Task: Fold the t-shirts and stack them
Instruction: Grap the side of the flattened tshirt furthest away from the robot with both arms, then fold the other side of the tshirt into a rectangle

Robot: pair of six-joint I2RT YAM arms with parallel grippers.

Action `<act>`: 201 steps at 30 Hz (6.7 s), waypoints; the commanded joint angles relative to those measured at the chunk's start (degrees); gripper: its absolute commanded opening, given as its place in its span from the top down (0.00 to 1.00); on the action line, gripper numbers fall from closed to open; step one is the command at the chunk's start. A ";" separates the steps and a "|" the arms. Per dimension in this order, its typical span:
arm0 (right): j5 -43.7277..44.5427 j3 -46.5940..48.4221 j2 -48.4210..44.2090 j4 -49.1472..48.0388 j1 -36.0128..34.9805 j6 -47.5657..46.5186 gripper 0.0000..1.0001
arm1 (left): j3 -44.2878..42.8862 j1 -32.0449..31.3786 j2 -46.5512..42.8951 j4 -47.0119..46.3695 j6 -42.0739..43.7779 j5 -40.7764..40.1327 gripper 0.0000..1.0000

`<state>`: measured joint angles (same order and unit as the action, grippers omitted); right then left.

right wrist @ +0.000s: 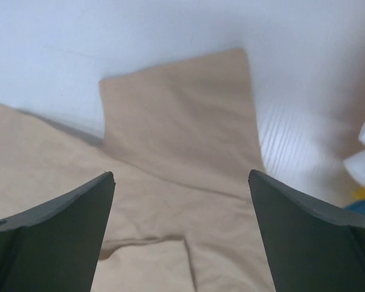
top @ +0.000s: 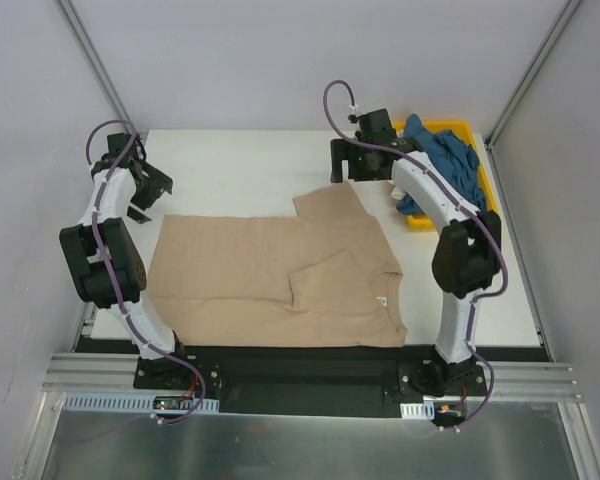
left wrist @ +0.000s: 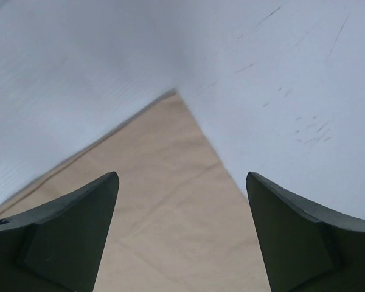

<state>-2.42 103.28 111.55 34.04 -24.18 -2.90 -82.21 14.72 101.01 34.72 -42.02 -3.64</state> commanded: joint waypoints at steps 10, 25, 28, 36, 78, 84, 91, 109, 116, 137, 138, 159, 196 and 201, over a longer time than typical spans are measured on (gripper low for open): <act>1.10 27.32 27.66 -5.62 2.56 -6.42 0.04 | -18.51 -0.83 20.45 3.77 3.70 -4.44 0.33; -0.23 29.96 33.56 -5.67 2.48 1.58 0.03 | -18.42 -1.89 24.67 5.27 4.31 -5.85 0.43; 0.39 30.04 33.65 -1.37 2.48 0.79 0.01 | -18.42 -2.15 25.02 5.45 4.31 -5.77 0.46; 2.06 29.52 33.91 4.98 1.95 -2.99 0.18 | -18.16 -2.33 25.99 6.06 4.84 -5.76 0.56; 0.56 -22.67 -17.05 -5.66 -6.75 -7.13 0.99 | 21.47 -5.40 -17.41 0.70 -0.78 -9.27 1.00; 1.26 -32.70 -27.34 -3.02 -8.16 -5.89 0.99 | 28.07 -5.32 -26.21 0.70 -2.98 -12.18 1.00; 3.21 -37.01 -34.28 3.04 -9.04 -4.93 0.99 | 31.94 -5.32 -31.75 0.79 -4.21 -14.82 1.00; 3.47 -35.87 -41.49 13.06 -9.04 -5.81 0.99 | 31.59 -1.80 -39.49 1.40 -4.83 -17.63 1.00; 3.13 -38.42 -43.96 16.49 -9.04 -6.07 0.99 | 34.75 0.40 -41.16 1.76 -5.70 -18.16 1.00; -8.57 -47.83 -46.25 18.34 -10.27 -6.86 0.97 | 39.32 0.75 -38.61 1.84 -6.58 -20.53 1.00; -8.66 -47.74 -45.46 18.51 -10.79 -6.86 0.96 | 39.32 0.92 -38.44 1.93 -6.58 -20.62 1.00; -7.07 -45.36 -41.24 24.49 -12.99 -5.81 0.93 | 39.05 2.59 -35.53 1.84 -8.42 -20.00 0.96; -19.29 -39.04 -14.61 -7.15 -11.85 2.28 0.03 | 44.07 -5.84 -28.24 -6.15 -1.05 6.54 0.01; -24.21 -42.72 -15.91 -9.34 -12.29 1.76 0.03 | 44.51 -5.84 -28.59 -6.33 -0.87 5.93 0.01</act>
<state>-22.13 62.67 97.34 28.40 -36.25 -1.04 -38.35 8.71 72.75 28.60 -44.18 3.81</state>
